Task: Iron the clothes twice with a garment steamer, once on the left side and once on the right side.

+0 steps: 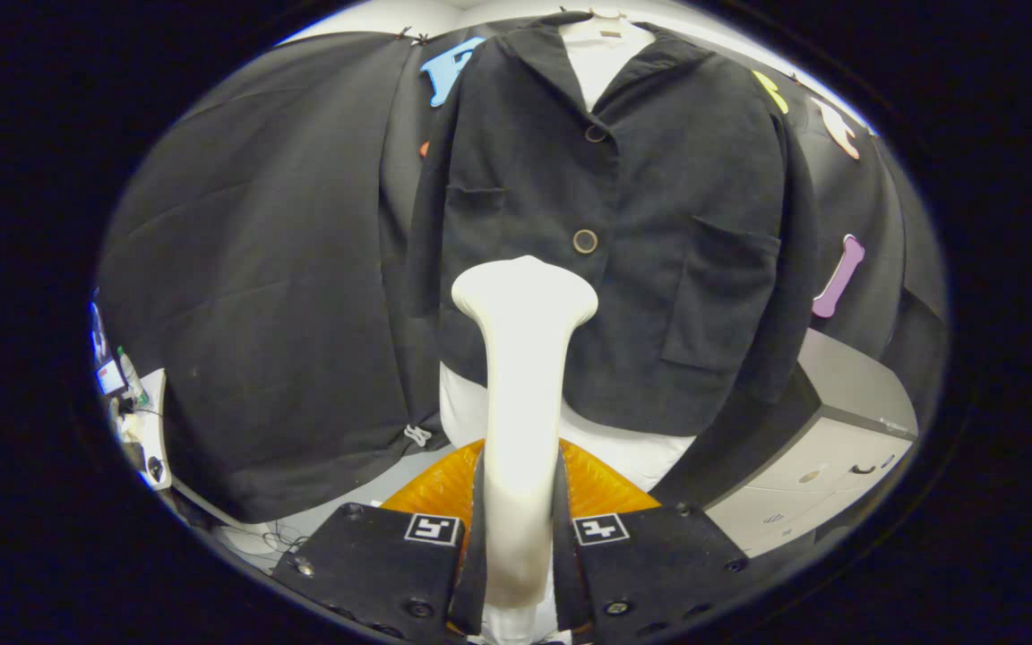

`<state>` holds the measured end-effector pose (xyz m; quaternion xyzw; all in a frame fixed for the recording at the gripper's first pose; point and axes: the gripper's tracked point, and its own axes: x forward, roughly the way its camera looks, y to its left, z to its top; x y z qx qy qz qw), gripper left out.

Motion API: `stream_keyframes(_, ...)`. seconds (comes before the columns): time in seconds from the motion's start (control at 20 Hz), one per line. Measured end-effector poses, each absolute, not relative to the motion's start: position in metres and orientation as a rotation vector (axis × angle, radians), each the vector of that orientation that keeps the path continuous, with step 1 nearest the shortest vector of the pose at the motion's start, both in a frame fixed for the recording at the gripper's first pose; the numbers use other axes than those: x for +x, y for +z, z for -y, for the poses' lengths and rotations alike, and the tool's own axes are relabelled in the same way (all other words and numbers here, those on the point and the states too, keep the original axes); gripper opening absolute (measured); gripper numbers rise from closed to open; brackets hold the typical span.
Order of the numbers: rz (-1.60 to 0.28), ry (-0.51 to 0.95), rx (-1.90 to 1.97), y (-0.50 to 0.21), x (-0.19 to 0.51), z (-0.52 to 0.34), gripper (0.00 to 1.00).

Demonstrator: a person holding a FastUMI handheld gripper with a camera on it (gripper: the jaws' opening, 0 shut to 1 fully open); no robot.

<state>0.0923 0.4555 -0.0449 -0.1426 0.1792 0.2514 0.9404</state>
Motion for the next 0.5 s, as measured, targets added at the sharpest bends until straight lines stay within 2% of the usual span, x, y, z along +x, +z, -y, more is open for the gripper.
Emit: stream_keyframes(0.5, -0.313, 0.477, -0.256, -0.009, 0.085, -0.321, 0.33)
